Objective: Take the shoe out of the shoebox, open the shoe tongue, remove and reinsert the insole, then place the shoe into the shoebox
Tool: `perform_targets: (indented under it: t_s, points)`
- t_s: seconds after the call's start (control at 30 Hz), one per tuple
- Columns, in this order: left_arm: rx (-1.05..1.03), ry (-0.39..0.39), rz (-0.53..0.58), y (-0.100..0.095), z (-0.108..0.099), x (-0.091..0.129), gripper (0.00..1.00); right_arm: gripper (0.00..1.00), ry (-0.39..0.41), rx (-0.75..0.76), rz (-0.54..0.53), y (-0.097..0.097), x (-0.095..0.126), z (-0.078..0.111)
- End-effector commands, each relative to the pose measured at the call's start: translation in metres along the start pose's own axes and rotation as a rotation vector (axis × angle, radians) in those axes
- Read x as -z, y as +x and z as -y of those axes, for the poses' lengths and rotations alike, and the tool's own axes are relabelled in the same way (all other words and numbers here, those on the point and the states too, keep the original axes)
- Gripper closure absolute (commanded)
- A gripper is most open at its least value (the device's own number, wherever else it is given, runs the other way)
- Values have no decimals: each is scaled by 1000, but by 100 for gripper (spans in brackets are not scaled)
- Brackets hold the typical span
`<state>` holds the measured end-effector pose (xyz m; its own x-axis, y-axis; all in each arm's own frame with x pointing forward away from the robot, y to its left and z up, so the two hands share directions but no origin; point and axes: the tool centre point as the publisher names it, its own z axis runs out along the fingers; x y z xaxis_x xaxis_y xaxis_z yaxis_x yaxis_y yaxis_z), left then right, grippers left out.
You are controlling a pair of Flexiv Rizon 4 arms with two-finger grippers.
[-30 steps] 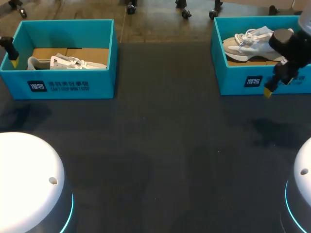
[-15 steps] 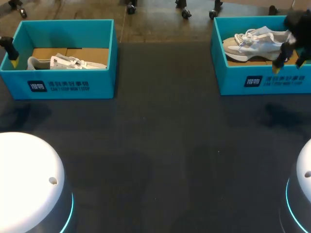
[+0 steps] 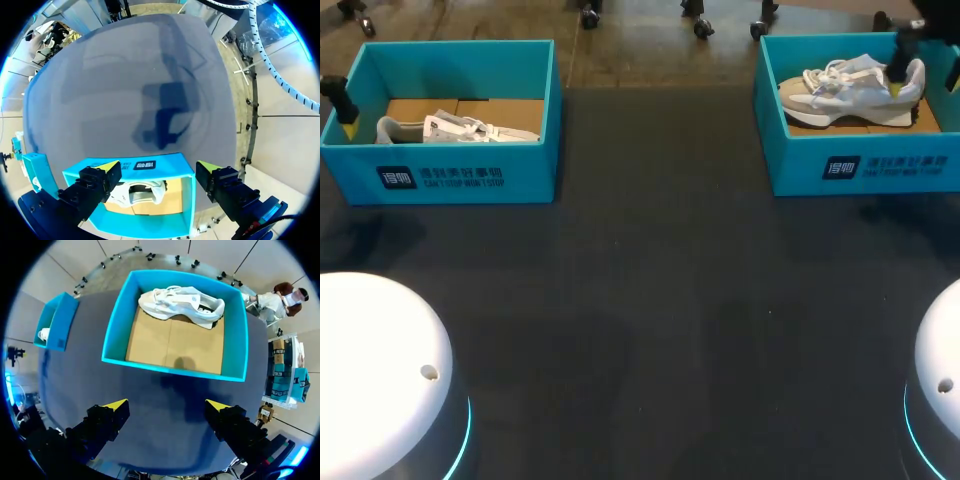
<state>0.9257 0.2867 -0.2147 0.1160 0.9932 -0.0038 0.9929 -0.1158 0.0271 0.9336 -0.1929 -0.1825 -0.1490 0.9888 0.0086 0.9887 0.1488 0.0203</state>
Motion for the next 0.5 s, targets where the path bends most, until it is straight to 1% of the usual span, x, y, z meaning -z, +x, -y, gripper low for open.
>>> perform_targets:
  t_s: [0.03,0.07,0.13,0.17,0.2,0.23,0.27,0.37,0.4,0.5]
  points:
    - [-1,-2,-2,0,1,0,0,0,20,0,0,-1,0,-3]
    - [-1,-2,-2,0,1,0,0,0,22,-20,10,-2,-1,-2]
    - [-1,-2,-2,0,1,0,0,0,-17,-44,32,-12,-1,-14]
    - [-1,-2,-2,0,1,0,0,0,-19,-39,48,-20,-1,-26]
    - [-1,-2,-2,0,1,0,0,0,-37,-30,62,-28,0,-37]
    - [-1,-2,-2,0,1,0,0,0,-45,-15,83,-35,2,-51]
    - [-1,-2,-2,0,1,0,0,0,-32,0,97,-44,2,-65]
    - [-1,-2,-2,0,1,0,0,0,-51,38,110,-71,1,-101]
    - [-1,-2,-2,0,1,0,0,0,-60,29,102,-77,0,-108]
    - [-1,-2,-2,0,1,0,0,0,-60,29,102,-77,0,-108]
